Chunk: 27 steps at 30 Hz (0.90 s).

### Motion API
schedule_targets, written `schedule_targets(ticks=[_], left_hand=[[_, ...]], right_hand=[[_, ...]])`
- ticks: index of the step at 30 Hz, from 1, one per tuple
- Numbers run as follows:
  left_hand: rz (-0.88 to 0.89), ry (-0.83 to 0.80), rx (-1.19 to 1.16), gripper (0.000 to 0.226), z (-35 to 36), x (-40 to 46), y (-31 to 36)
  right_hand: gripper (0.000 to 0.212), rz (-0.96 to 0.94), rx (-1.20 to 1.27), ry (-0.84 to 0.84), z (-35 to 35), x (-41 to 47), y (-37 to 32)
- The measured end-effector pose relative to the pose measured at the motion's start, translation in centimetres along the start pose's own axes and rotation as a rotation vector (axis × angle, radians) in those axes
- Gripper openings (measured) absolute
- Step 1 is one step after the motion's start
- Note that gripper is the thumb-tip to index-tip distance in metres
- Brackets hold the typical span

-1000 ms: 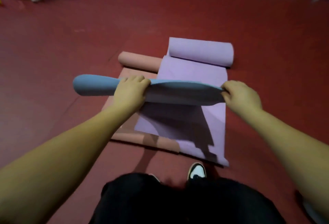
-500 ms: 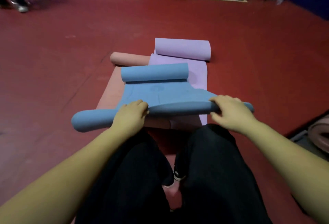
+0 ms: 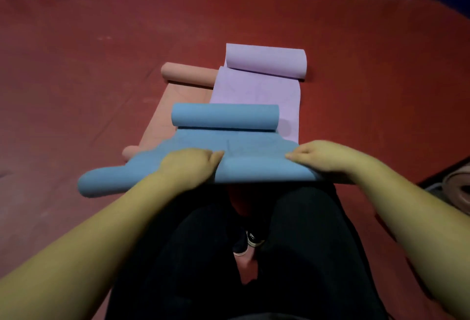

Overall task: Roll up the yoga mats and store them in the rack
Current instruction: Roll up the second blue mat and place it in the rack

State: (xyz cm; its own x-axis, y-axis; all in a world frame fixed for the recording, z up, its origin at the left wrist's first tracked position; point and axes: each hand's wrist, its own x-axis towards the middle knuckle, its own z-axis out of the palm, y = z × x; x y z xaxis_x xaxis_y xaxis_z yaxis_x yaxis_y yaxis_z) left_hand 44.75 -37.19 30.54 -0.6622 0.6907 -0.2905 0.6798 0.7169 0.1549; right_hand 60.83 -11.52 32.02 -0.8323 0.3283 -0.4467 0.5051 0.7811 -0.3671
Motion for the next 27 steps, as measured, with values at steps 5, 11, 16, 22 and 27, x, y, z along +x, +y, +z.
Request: schedule_targets(ticks=[5,11,16,22,27], left_hand=[[-0.093,-0.197,0.069,0.035,3.4,2.2,0.2],[0.275,0.539,0.095,0.042,5.2,0.4,-0.4],[0.366,0.777,0.286,0.042,6.5,-1.4,-0.8],[0.206,0.727,0.275,0.045,7.6,-1.0,-0.6],[0.095,0.675,0.232,0.049,7.4,-0.8,-0.2]], right_hand=[[0.033,-0.083,-0.049,0.066,3.0,1.7,0.7],[0.043,0.0,0.022,0.183,4.2,2.0,2.1],[0.047,0.046,-0.012,0.317,3.6,1.5,1.5],[0.076,-0.122,-0.379,0.496,4.6,0.1,0.7],[0.057,-0.203,-0.422,0.624,7.8,-1.6,1.1]])
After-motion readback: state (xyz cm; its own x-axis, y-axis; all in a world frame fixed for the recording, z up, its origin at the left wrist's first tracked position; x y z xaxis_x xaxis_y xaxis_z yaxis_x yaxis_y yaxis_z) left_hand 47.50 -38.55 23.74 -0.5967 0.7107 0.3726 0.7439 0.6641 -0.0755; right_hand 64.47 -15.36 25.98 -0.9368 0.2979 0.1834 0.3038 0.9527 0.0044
